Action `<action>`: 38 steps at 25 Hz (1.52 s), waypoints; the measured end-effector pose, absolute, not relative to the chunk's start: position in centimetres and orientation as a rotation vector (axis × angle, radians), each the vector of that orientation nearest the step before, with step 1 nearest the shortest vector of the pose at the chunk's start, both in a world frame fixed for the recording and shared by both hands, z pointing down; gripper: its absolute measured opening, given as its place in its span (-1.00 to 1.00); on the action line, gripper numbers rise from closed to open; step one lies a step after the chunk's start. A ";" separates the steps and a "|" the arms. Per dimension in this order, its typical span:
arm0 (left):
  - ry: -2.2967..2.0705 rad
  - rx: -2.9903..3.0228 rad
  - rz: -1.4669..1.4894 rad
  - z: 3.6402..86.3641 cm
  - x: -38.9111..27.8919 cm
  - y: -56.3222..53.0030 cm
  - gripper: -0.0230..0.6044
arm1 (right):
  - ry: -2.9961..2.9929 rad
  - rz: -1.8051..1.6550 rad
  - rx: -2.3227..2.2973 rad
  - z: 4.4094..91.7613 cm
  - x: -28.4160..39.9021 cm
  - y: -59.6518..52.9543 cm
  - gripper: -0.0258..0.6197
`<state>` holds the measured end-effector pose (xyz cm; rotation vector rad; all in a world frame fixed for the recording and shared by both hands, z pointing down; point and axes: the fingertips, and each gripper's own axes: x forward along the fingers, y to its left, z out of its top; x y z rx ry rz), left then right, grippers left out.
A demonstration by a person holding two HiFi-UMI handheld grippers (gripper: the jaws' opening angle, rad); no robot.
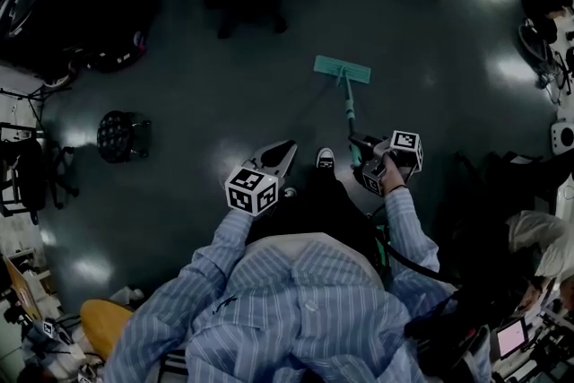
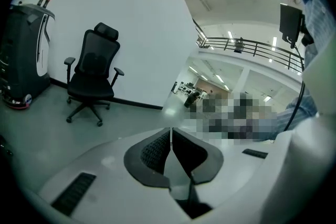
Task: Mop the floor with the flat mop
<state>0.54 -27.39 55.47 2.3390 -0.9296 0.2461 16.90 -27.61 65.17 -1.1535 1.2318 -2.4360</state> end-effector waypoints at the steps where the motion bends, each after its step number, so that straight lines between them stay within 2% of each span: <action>1: -0.942 2.332 0.241 55.4 1.2 -28.7 -0.88 | 1.239 -2.441 -1.154 65.2 17.7 -29.3 -0.47; 9: -1.058 2.246 0.220 54.3 3.1 -35.9 -0.88 | 1.320 -2.460 -1.210 66.1 23.5 -43.1 -0.47; 21: -1.261 2.078 0.241 54.2 1.3 -38.7 -0.88 | 1.395 -2.493 -1.316 68.5 28.6 -58.7 -0.50; 27: -1.312 2.024 0.239 55.3 0.4 -37.6 -0.88 | 1.378 -2.522 -1.364 70.1 28.7 -60.4 -0.54; 38: -1.300 2.062 0.222 54.0 -0.9 -36.5 -0.88 | 1.357 -2.514 -1.391 69.1 27.5 -56.4 -0.54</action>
